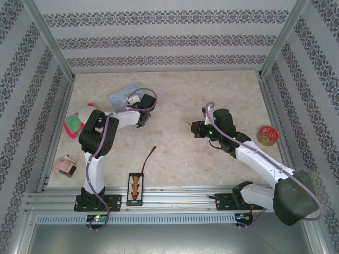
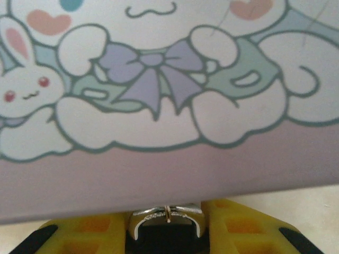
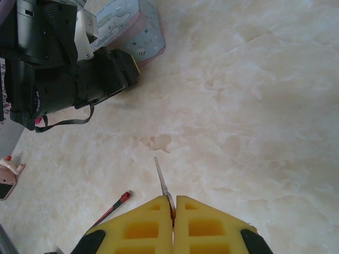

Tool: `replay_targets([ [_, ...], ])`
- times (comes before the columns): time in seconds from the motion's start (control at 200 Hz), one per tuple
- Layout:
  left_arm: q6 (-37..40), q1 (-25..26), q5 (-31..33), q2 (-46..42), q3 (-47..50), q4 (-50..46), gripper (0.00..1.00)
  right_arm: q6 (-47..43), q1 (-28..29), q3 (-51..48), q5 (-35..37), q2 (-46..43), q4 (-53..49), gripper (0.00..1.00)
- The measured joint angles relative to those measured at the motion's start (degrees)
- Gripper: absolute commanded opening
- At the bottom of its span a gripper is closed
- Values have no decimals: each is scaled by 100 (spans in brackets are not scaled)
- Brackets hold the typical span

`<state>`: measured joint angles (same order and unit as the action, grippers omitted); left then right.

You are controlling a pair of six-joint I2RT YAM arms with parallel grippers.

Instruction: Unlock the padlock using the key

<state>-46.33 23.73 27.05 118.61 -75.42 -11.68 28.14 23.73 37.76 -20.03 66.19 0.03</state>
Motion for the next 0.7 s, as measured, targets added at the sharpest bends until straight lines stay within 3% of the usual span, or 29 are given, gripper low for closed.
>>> replay_targets([
  [0.325,87,76,-643,-367,365,101,11,42,7,-13,232,50,-7,0],
  [0.7,-595,1071,-1388,-693,577,61,14,544,177,-752,656,83,271,0],
])
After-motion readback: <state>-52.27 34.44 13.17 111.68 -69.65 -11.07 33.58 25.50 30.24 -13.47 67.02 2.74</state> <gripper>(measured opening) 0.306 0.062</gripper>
